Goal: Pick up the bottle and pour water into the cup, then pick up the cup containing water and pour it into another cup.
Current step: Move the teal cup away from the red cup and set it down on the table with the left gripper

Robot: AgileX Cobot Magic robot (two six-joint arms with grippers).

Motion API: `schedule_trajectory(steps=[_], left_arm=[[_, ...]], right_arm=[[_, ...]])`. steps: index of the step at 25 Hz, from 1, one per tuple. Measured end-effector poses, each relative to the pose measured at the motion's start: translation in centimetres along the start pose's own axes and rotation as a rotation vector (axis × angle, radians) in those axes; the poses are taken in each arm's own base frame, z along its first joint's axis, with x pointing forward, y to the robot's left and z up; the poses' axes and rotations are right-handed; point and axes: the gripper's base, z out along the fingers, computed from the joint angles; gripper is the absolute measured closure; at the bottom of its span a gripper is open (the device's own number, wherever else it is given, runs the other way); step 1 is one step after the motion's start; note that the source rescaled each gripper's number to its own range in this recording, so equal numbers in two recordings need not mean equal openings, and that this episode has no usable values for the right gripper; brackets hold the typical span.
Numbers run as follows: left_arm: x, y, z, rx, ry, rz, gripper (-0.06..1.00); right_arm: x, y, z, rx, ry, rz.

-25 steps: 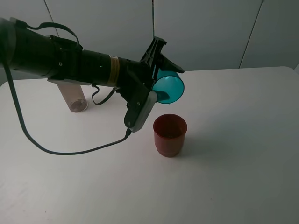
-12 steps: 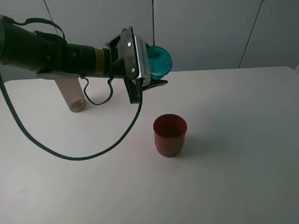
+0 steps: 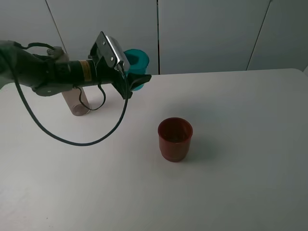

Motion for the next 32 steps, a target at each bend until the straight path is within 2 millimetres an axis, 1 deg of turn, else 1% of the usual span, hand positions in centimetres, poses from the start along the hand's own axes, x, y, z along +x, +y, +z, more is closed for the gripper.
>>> schedule_trajectory(steps=[3, 6, 9, 12, 19, 25, 32], left_arm=[[2.6, -0.7, 0.9, -0.001, -0.036, -0.062, 0.85], [4.8, -1.2, 1.4, -0.03, -0.079, -0.121, 0.85], [6.6, -1.4, 1.8, -0.079, -0.106, -0.183, 0.85], [7.9, -1.3, 2.3, -0.102, -0.104, -0.211, 0.85], [9.0, -1.2, 2.9, -0.11, -0.098, -0.219, 0.85], [10.6, -1.9, 3.0, -0.1, -0.07, -0.241, 0.85], [10.7, -1.9, 3.0, -0.099, -0.072, -0.243, 0.85]], right_arm=[[0.0, 0.0, 0.0, 0.0, 0.0, 0.0], [0.0, 0.0, 0.0, 0.0, 0.0, 0.0], [0.0, 0.0, 0.0, 0.0, 0.0, 0.0], [0.0, 0.0, 0.0, 0.0, 0.0, 0.0], [0.0, 0.0, 0.0, 0.0, 0.0, 0.0], [0.0, 0.0, 0.0, 0.0, 0.0, 0.0], [0.0, 0.0, 0.0, 0.0, 0.0, 0.0]])
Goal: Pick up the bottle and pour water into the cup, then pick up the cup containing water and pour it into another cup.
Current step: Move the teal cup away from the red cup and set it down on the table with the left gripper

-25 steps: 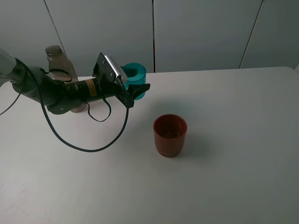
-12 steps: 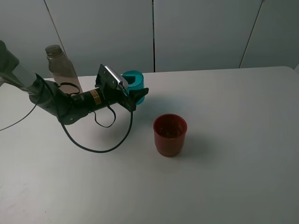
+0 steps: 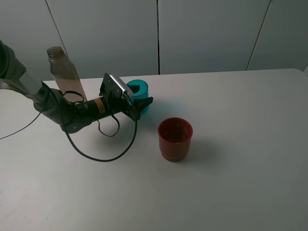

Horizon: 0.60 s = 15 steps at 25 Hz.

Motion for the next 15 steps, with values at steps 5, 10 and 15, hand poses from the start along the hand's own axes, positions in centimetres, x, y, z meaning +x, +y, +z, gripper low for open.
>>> schedule_trajectory(steps=[5, 10, 15], left_arm=[[0.0, -0.1, 0.0, 0.007, -0.002, 0.003, 0.85], [-0.3, -0.2, 0.0, 0.03, -0.011, 0.017, 0.08], [-3.0, 0.0, 0.0, 0.047, -0.053, 0.067, -0.02]], right_arm=[[0.0, 0.0, 0.0, 0.0, 0.0, 0.0], [0.0, 0.0, 0.0, 0.0, 0.0, 0.0], [0.0, 0.0, 0.0, 0.0, 0.0, 0.0]])
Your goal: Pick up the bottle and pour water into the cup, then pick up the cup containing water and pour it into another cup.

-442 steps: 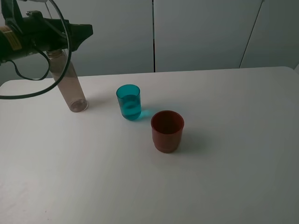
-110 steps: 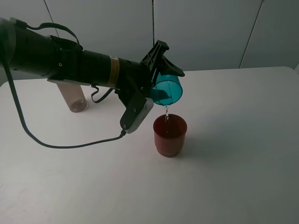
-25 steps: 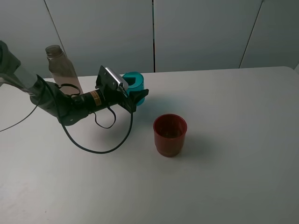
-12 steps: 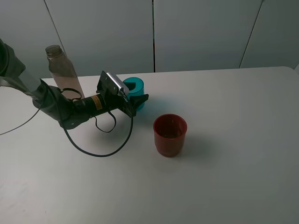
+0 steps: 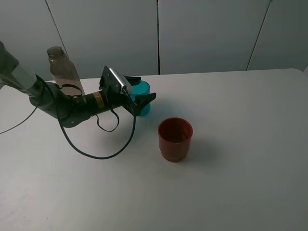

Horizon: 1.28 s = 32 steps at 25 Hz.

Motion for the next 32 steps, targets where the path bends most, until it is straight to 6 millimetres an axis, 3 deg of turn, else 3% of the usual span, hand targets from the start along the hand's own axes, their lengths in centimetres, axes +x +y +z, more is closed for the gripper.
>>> schedule_trajectory(steps=[7, 14, 17, 23, 28, 32], left_arm=[[-5.9, 1.1, -0.1, -0.022, -0.022, 0.089, -0.02], [-15.5, 2.5, -2.2, -0.175, 0.062, -0.015, -0.02], [-20.1, 2.8, -4.4, -0.284, 0.084, -0.068, -0.02], [-26.7, 2.8, -10.3, -0.558, 0.196, -0.097, -0.03], [-30.3, 2.1, -15.5, -0.732, 0.273, -0.108, -0.03], [-32.0, 0.6, -19.4, -0.765, 0.371, -0.133, -0.03]], right_arm=[[0.0, 0.0, 0.0, 0.0, 0.0, 0.0], [0.0, 0.0, 0.0, 0.0, 0.0, 0.0], [0.0, 0.0, 0.0, 0.0, 0.0, 0.0], [0.0, 0.0, 0.0, 0.0, 0.0, 0.0], [0.0, 0.0, 0.0, 0.0, 0.0, 0.0], [0.0, 0.0, 0.0, 0.0, 0.0, 0.0]])
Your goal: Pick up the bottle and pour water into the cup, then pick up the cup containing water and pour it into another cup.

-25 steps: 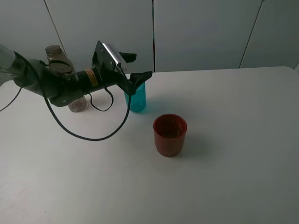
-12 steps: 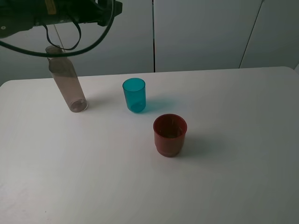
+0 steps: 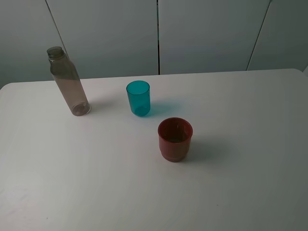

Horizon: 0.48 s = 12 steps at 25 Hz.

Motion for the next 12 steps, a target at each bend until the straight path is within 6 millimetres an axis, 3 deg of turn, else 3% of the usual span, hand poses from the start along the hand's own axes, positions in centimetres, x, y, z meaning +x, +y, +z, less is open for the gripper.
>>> schedule_trajectory(steps=[8, 12], left_arm=[[1.6, 1.5, -9.2, 0.013, 0.134, -0.083, -0.04], [4.0, 1.5, -14.0, 0.009, 0.103, -0.09, -0.03]], right_arm=[[0.0, 0.0, 0.0, 0.0, 0.0, 0.0], [0.0, 0.0, 0.0, 0.0, 0.0, 0.0]])
